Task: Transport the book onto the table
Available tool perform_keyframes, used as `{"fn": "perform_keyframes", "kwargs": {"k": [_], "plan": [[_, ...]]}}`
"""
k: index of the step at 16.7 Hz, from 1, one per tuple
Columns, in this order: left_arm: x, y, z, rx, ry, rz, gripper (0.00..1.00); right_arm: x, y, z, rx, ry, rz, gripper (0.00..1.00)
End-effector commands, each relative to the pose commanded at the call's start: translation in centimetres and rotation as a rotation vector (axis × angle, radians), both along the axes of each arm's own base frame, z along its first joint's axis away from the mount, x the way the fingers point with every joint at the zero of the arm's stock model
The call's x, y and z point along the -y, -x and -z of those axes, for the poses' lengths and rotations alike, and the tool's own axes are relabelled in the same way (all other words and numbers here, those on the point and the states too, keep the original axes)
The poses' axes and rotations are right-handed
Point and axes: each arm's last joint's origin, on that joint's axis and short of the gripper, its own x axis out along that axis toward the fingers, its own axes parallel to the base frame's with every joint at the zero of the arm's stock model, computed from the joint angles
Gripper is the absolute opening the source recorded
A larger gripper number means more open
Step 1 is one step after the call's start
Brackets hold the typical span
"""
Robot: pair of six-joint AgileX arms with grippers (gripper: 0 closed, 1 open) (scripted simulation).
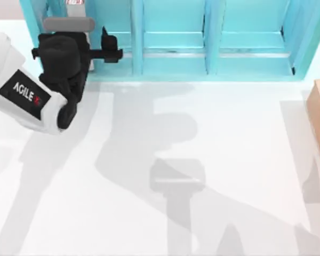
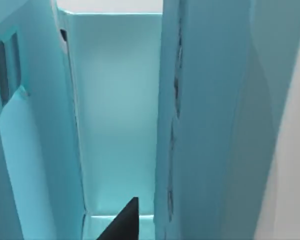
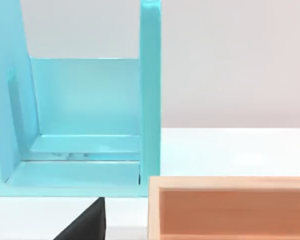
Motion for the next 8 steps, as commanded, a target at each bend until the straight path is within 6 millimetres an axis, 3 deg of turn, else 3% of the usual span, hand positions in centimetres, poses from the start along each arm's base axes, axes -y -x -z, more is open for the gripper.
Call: {"fn": "perform_keyframes", "kwargs": {"k": [8], "plan": [[0.0, 0.0, 0.0, 0.0, 0.0, 0.0, 0.1, 0.0, 0.0, 0.0, 0.0, 0.0, 0.0, 1.0]]}}
